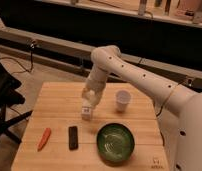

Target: Place the white sponge in the ceramic bowl

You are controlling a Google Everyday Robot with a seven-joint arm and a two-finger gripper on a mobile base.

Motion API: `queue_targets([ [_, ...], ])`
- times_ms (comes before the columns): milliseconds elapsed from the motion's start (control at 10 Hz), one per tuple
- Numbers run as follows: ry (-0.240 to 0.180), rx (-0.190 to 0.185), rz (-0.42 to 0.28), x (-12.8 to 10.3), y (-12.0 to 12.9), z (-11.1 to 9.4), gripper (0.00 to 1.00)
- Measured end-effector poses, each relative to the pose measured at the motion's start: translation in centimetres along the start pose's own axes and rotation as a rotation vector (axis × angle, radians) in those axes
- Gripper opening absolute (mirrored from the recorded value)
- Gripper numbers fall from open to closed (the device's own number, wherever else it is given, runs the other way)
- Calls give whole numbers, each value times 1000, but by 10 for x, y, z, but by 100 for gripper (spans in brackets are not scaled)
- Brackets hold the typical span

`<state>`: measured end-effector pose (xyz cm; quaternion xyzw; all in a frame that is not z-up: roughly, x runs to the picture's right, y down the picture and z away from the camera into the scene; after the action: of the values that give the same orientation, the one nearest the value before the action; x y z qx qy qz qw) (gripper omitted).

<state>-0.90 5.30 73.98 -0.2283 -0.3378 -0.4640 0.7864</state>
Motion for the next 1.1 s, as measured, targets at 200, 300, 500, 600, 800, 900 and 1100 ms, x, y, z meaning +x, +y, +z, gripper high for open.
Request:
queue_targets([
  [200, 8, 9, -13, -1, -3, 2, 0],
  [300, 10, 11, -13, -3, -4, 1, 0],
  [500, 7, 6, -3, -8, 13, -3, 0],
  [600, 8, 6, -2, -9, 25, -6, 0],
  [800, 8, 6, -6, -12, 31, -7, 0],
  [900, 7, 6, -12, -12, 26, -6, 0],
  [1100, 4, -3, -11, -17, 38, -6, 0],
])
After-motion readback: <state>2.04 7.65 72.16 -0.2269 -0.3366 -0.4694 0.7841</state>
